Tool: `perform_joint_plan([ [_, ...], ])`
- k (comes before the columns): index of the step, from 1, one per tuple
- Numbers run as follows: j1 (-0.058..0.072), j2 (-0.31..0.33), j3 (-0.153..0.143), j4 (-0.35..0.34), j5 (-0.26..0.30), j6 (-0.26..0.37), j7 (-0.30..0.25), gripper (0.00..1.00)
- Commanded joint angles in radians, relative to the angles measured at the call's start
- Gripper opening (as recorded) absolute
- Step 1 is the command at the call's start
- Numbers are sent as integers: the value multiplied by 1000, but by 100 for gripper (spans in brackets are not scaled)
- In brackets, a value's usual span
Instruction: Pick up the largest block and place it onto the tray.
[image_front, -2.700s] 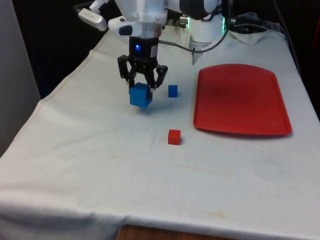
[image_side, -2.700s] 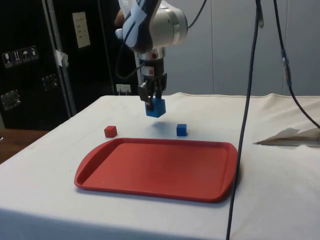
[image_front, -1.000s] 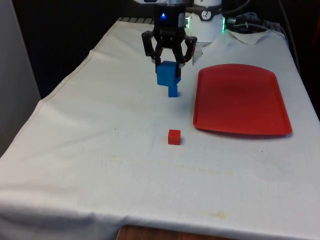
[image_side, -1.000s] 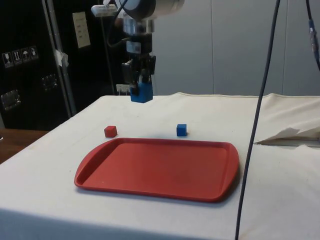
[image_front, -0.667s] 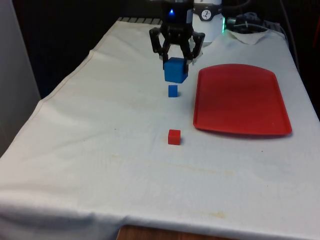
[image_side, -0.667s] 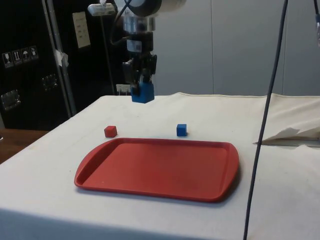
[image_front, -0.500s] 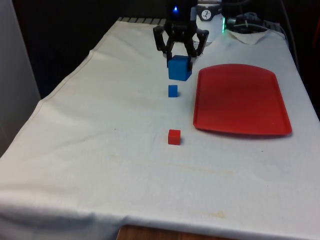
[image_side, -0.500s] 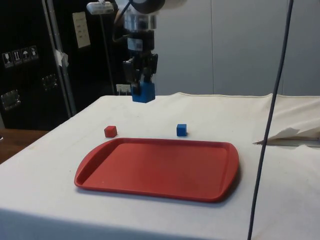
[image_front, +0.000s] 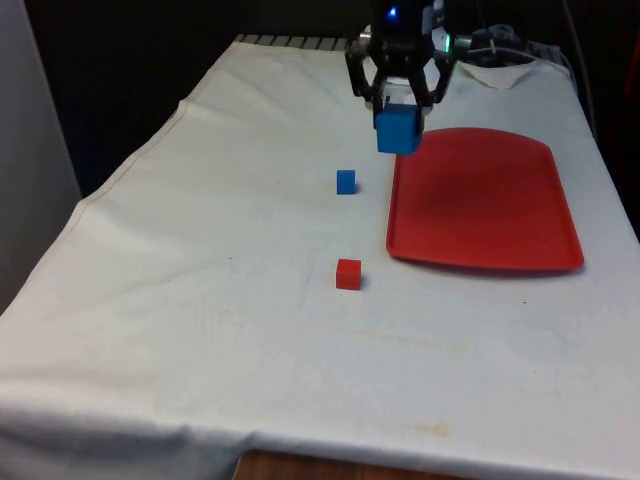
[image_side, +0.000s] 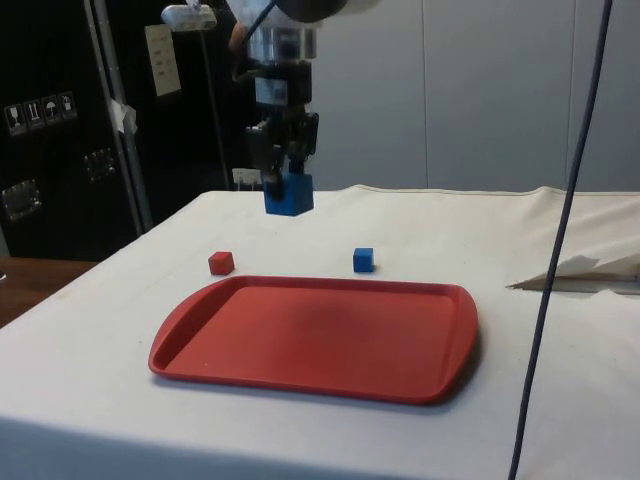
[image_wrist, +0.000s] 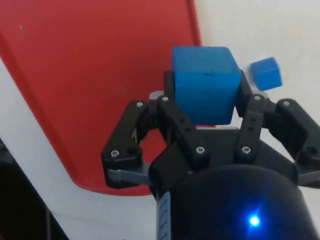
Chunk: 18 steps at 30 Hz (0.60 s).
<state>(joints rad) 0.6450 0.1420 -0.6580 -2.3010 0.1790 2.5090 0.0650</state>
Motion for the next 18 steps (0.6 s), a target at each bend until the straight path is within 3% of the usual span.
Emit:
perform_joint_plan([
  [1, 8, 2, 8, -13, -10, 24, 23, 1],
  [4, 0, 1, 23, -13, 0, 14, 15, 1],
  [5, 5, 8, 31, -23, -2, 40, 29, 1],
  [10, 5, 26, 74, -47, 8, 87, 42, 1],
  [13, -1, 32, 85, -47, 2, 85, 45, 1],
  [18, 2, 56, 127, -82, 17, 167, 55, 1],
])
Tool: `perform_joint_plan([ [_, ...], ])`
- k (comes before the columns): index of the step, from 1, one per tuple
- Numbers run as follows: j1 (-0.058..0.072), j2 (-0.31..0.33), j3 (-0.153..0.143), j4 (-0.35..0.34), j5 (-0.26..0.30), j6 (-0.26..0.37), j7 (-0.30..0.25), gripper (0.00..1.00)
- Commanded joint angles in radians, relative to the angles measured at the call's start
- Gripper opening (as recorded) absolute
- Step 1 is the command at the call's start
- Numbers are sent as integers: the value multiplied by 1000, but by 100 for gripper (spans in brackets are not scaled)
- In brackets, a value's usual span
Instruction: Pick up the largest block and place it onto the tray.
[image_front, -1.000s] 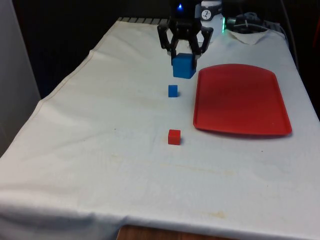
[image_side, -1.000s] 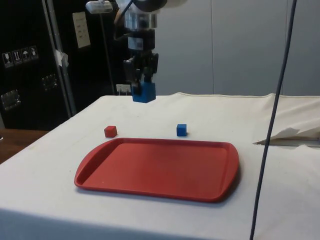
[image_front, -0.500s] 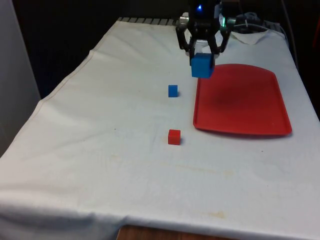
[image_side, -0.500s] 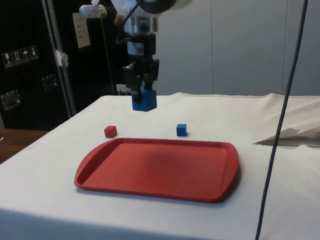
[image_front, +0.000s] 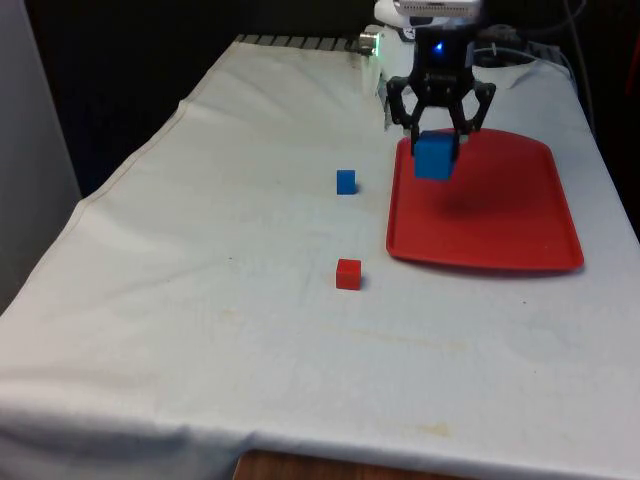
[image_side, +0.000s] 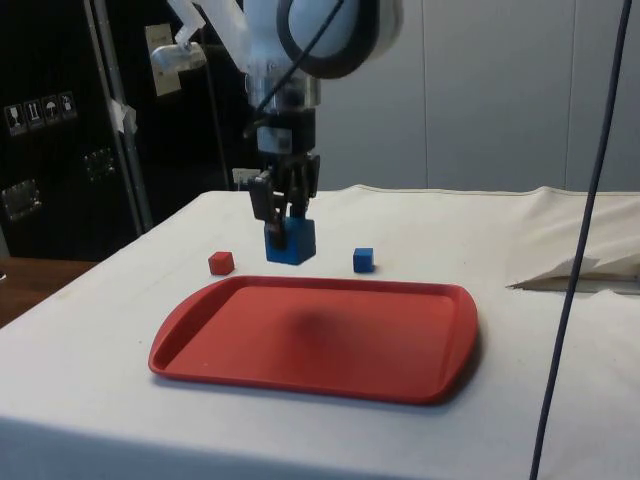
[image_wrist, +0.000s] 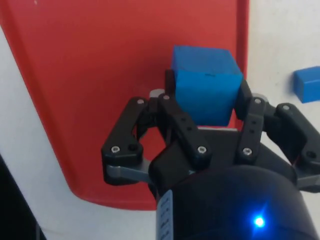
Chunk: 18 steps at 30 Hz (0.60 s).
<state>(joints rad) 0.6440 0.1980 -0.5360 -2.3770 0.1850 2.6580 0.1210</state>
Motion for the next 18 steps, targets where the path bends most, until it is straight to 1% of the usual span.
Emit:
perform_joint_plan([
  [1, 2, 3, 10, -10, 13, 28, -1, 1],
  [2, 2, 8, 16, -14, 15, 39, -1, 1],
  [3, 0, 8, 12, -10, 4, 23, 1, 1],
  [4, 1, 19, 28, -20, 20, 58, -1, 1],
  [9, -1, 43, 52, -34, 25, 98, 0, 1],
  [10, -2, 56, 63, -38, 27, 115, 0, 1],
  [11, -3, 61, 68, -40, 28, 121, 0, 1],
  [12, -1, 60, 55, -33, 11, 101, 8, 1],
  [13, -3, 61, 68, -40, 28, 121, 0, 1],
  [14, -5, 72, 77, -44, 30, 135, 0, 1],
  [18, -10, 95, 95, -48, 37, 157, -3, 1],
])
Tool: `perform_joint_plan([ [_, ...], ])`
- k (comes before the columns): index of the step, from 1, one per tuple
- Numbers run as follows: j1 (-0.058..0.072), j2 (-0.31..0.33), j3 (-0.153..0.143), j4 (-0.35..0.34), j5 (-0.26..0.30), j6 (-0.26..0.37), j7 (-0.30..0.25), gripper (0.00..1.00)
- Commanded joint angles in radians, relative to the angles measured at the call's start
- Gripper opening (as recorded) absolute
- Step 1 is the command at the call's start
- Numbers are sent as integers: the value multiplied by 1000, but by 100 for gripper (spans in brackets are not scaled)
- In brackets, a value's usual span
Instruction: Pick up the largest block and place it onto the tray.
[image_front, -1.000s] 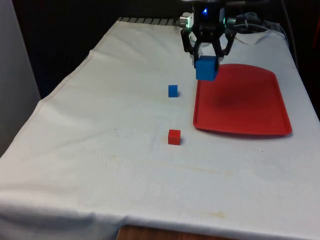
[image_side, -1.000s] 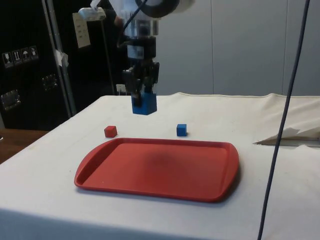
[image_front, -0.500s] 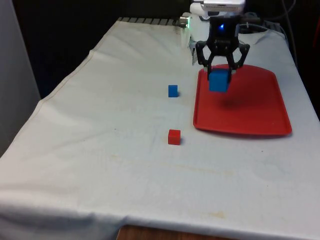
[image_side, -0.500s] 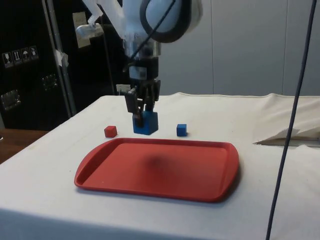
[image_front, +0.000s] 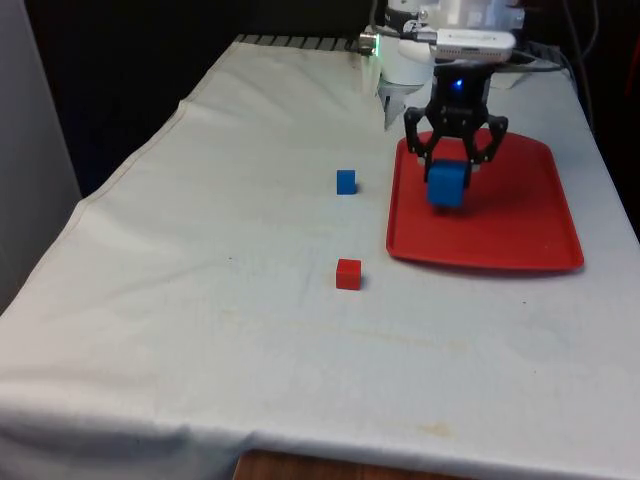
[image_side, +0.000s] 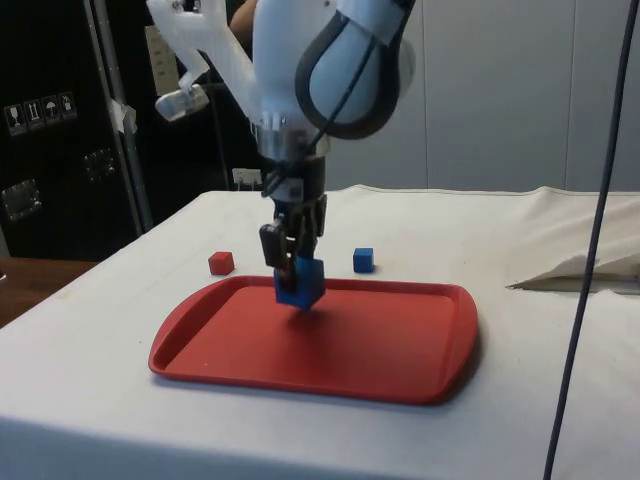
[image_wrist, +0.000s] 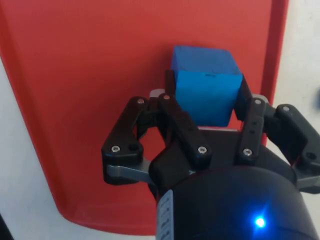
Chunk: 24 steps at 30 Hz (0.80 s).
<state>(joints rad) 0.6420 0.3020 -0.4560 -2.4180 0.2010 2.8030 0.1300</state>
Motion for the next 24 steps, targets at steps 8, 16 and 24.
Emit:
perform_joint_plan([
  [8, -15, 42, 54, 5, 53, 37, -13, 1],
  [16, -11, 60, 59, 13, 53, 37, -5, 16],
  [24, -11, 63, 61, 14, 51, 36, 0, 96],
])
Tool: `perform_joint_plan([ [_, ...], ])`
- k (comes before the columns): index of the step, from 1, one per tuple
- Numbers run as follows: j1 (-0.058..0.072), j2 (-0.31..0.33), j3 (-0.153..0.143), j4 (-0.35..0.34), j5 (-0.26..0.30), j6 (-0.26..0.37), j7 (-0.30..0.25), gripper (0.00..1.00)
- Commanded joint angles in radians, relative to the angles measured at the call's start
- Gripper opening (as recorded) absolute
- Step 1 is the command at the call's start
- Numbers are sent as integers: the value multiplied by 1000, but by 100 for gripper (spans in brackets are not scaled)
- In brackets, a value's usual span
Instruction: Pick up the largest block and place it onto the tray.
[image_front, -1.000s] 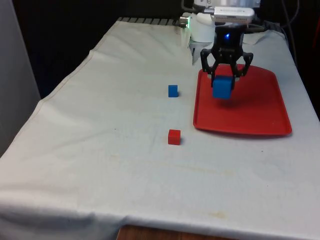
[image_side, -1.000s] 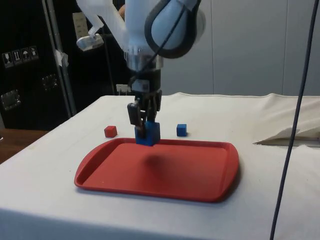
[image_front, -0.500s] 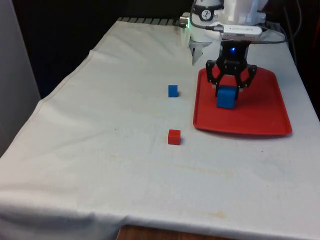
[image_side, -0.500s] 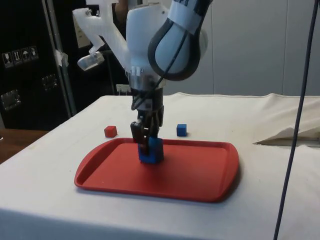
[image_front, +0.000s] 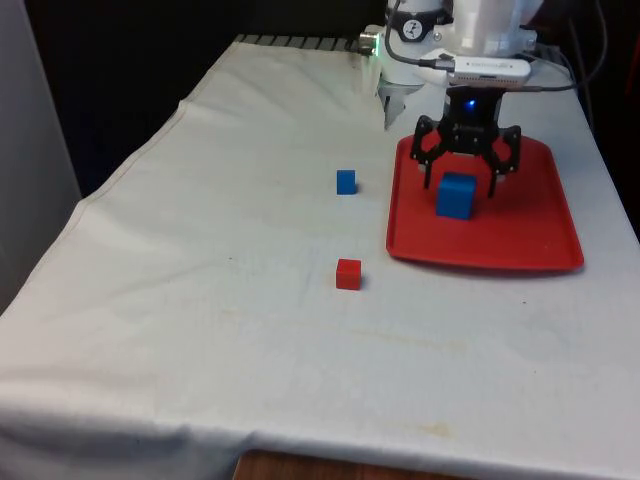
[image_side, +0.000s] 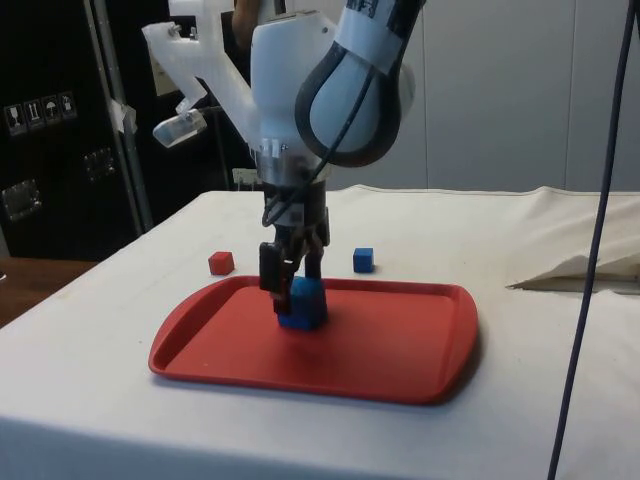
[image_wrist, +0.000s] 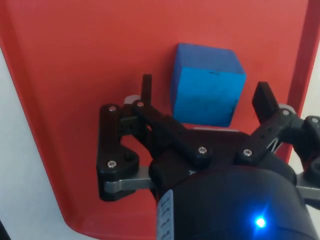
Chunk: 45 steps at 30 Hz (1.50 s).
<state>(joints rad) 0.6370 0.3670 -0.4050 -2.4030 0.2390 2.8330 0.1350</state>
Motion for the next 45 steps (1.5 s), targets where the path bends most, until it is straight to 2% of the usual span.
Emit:
perform_joint_plan([
  [1, -6, -2, 10, -1, 13, 6, -5, 100],
  [7, -6, -1, 10, -1, 12, 6, -4, 100],
  [8, 0, 0, 0, 0, 0, 0, 0, 100],
  [9, -5, -2, 8, 0, 10, 5, -4, 100],
  [17, 4, -33, -15, 7, -11, -20, 11, 100],
  [18, 4, -46, -19, 8, -15, -28, 11, 100],
  [19, -4, -30, -4, 8, -1, -10, 1, 100],
  [20, 4, -46, -19, 8, -15, -28, 11, 100],
  [27, -1, -110, -36, 22, -42, -85, 9, 100],
  [28, -6, -108, -25, 21, -27, -76, -1, 100],
  [29, -2, -117, -39, 24, -46, -91, 8, 100],
  [36, -8, -167, -59, 35, -70, -139, 2, 100],
  [37, -10, -179, -65, 39, -76, -155, 1, 100],
  [38, -11, -181, -59, 37, -63, -147, -6, 100],
  [39, -12, -184, -68, 43, -79, -164, -2, 100],
  [45, -25, -194, -97, 72, -77, -213, -40, 100],
])
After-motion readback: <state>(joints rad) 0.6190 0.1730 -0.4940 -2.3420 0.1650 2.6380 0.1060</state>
